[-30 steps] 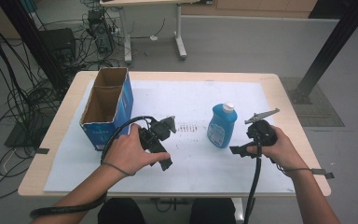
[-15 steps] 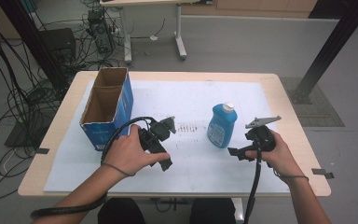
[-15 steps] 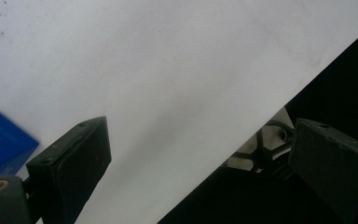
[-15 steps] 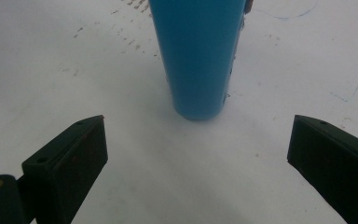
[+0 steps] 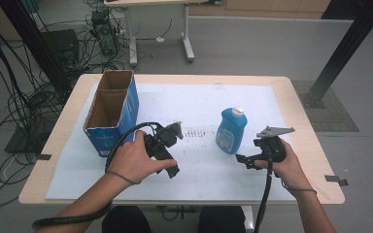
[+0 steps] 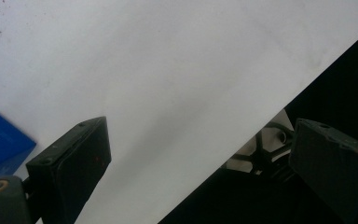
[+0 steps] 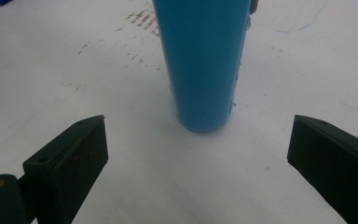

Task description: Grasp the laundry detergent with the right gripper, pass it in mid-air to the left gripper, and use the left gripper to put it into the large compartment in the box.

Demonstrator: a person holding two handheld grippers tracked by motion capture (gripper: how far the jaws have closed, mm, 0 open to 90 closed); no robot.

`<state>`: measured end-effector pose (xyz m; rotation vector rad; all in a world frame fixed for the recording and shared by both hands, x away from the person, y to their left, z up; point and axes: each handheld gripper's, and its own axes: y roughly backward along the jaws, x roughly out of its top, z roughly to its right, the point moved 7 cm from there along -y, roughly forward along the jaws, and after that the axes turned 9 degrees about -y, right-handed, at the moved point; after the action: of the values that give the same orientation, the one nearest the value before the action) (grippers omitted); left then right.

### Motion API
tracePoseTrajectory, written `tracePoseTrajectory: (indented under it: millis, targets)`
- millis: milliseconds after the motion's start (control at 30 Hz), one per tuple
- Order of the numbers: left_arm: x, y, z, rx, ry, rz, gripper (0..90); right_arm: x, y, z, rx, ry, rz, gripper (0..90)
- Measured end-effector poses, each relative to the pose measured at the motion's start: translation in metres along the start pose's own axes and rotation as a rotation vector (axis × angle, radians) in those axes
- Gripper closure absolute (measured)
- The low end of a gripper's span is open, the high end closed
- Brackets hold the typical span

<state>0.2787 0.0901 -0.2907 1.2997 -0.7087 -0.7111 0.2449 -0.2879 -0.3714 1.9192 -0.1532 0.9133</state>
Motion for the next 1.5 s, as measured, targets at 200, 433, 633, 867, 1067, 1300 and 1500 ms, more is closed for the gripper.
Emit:
tracePoseTrajectory:
  millis: [200, 433, 633, 867, 1067, 1300, 1500]
  targets:
    - [-0.001, 0.001, -0.001, 0.004, 0.004, 0.005, 5.8, -0.006, 0.001, 0.000, 0.007, -0.001, 0.058, 5.3]
    - [-0.002, 0.000, -0.001, 0.007, 0.010, 0.009, 5.8, -0.011, 0.003, 0.001, 0.009, -0.010, 0.111, 5.1]
    - [-0.002, -0.001, -0.001, 0.005, 0.010, 0.005, 5.8, -0.014, 0.002, 0.002, 0.015, -0.015, 0.135, 5.1]
    - [0.001, -0.003, -0.002, 0.004, 0.009, -0.003, 5.8, -0.018, 0.000, 0.003, 0.019, -0.021, 0.139, 5.2]
    - [0.001, -0.003, -0.001, 0.004, 0.009, 0.003, 5.9, -0.020, -0.001, 0.005, 0.024, -0.025, 0.143, 5.1]
    - [0.004, -0.003, 0.000, 0.005, 0.003, -0.003, 5.8, -0.021, 0.000, 0.006, 0.032, -0.033, 0.151, 4.9]
    - [0.006, -0.003, 0.000, 0.005, 0.002, -0.005, 5.8, -0.022, -0.001, 0.007, 0.037, -0.037, 0.156, 4.9]
